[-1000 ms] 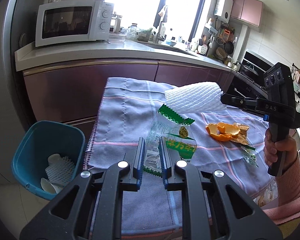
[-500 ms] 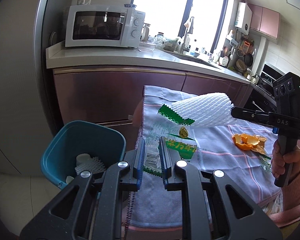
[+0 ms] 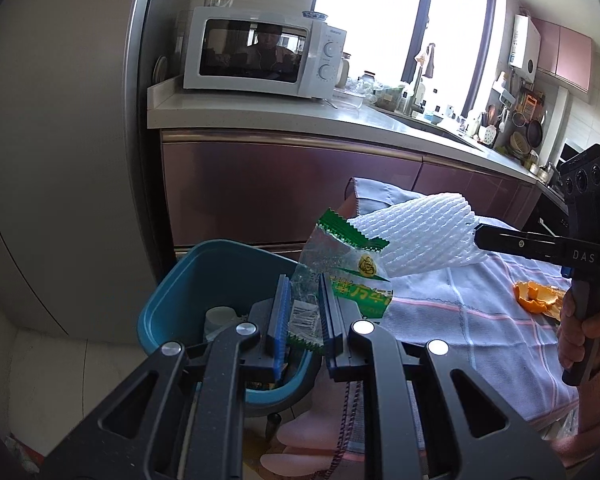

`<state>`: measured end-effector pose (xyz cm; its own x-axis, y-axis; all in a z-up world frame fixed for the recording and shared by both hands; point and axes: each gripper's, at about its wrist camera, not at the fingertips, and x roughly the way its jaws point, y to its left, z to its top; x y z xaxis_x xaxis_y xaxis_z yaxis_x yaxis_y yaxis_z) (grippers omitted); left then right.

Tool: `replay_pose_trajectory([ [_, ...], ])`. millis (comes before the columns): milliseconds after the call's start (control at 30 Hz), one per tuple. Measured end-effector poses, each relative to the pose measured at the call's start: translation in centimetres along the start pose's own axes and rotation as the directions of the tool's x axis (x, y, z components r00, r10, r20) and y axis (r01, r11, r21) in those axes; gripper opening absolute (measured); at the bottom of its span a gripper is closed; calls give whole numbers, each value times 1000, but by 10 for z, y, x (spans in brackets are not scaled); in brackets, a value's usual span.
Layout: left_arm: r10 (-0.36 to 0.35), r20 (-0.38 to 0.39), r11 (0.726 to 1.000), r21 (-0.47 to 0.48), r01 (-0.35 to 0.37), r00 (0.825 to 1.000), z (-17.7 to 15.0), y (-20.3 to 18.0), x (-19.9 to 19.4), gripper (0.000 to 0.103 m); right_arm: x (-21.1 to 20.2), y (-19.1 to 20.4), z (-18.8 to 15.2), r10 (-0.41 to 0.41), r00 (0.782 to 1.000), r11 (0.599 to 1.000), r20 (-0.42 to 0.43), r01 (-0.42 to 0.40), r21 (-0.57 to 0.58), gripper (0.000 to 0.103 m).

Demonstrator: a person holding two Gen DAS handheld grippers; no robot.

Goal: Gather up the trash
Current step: 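Carry the wrapper and foam net to the teal bin and release both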

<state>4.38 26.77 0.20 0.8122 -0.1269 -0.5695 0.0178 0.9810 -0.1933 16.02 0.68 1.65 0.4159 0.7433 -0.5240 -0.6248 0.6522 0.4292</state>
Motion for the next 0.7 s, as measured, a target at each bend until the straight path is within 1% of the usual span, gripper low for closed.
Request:
replay_pose_trajectory([
  [233,26,-14,999,-32,-27,1000,-3,16,8,15,36,9,4,8,998,1000,-61,-9,-14,4],
  [467,41,-42,997,-69,-44,998,-6,29,23,15,71,10,6,0,994,1000,-113,-1,-12,4],
  [700,49,-81,996,-72,-55,996,-11,34,42,15,102,13,7,-14,988,1000,-157,11,-15,4],
])
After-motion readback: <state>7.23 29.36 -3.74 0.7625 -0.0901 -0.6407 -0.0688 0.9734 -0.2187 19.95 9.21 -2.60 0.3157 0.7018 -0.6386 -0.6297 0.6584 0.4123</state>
